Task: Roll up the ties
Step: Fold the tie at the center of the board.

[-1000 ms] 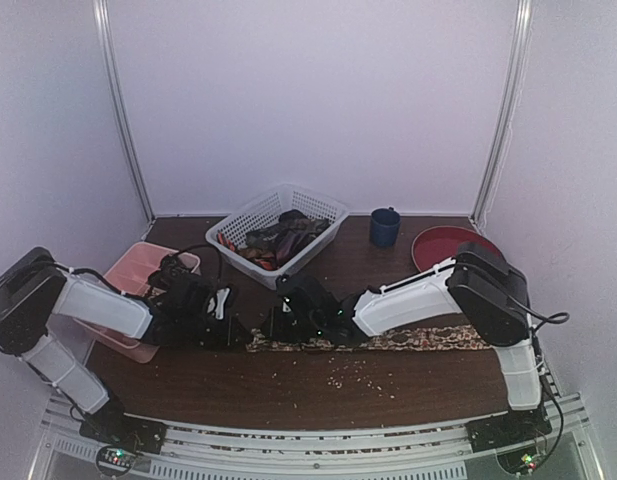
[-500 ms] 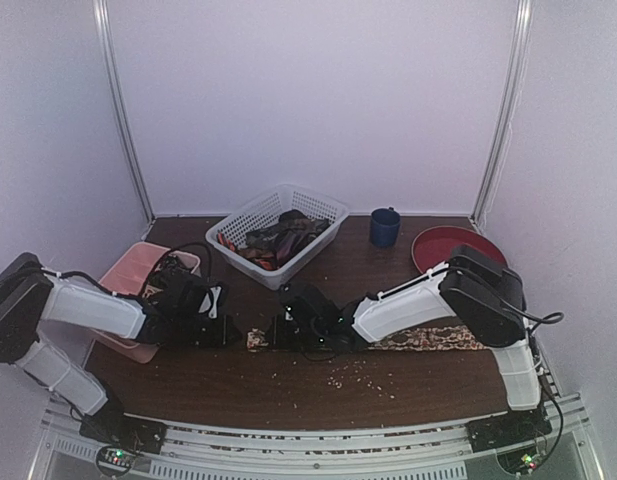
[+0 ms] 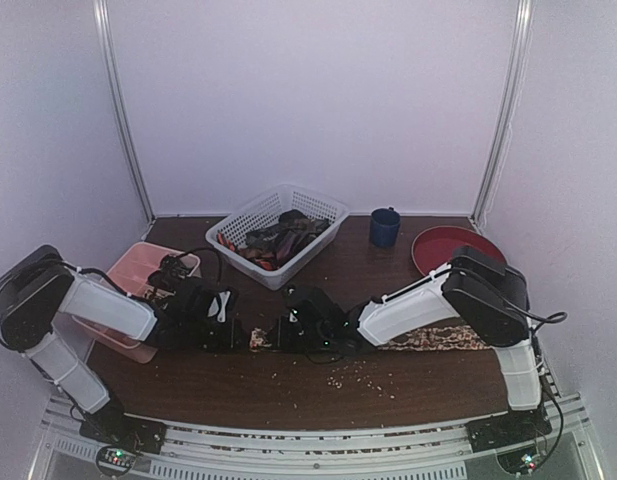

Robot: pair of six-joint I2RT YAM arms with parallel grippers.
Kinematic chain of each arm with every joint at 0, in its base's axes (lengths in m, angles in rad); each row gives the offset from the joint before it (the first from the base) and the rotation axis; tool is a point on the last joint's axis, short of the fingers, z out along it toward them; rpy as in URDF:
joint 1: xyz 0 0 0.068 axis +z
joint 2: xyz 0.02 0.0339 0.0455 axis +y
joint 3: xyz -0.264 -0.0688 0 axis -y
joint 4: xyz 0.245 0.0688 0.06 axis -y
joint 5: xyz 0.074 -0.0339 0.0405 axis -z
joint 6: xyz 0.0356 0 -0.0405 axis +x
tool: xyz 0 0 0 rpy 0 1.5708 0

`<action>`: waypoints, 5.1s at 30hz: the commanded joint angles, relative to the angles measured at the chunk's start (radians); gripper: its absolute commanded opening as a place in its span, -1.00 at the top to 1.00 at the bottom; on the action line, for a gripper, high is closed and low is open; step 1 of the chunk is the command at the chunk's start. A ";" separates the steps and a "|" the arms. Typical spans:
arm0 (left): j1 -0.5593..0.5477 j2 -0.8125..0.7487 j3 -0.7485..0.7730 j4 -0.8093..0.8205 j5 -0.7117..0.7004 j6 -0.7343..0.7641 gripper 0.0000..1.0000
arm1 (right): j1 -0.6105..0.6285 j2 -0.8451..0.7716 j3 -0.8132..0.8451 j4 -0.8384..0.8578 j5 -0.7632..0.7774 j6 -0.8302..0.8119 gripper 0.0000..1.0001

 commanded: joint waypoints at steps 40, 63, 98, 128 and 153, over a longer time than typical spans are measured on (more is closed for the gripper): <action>-0.011 -0.002 -0.018 0.106 0.047 -0.023 1.00 | -0.011 -0.117 -0.109 -0.030 0.009 -0.005 0.89; -0.030 0.030 0.020 0.230 0.146 -0.038 1.00 | -0.025 -0.039 -0.105 0.120 -0.029 0.006 0.96; -0.089 0.089 0.112 0.177 0.093 -0.038 1.00 | -0.112 -0.225 -0.335 0.192 -0.029 0.020 0.56; -0.120 0.029 0.331 -0.127 -0.033 0.402 0.53 | -0.093 -0.137 -0.298 0.191 -0.078 0.039 0.63; -0.123 0.167 0.374 -0.225 0.126 1.427 -0.24 | -0.099 -0.169 -0.329 0.232 -0.079 0.019 0.64</action>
